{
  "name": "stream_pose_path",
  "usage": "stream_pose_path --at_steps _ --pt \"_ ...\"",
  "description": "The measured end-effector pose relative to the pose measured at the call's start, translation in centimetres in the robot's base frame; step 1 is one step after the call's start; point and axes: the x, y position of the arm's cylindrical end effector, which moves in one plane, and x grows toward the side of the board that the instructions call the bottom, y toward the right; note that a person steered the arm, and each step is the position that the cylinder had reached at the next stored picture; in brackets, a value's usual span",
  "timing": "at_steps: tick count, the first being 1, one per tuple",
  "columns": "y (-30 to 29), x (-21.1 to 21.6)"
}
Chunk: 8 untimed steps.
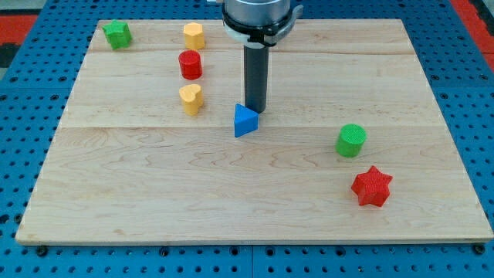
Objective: Move blue triangle below the yellow heart
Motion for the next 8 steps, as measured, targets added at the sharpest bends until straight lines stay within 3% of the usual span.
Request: stream_pose_path --at_steps 2,3,4,5,8 --pt "-2.5 4.4" --pt "2.4 4.4" --pt "3.6 6.1" --pt "1.4 7.8" --pt "-9.6 7.8"
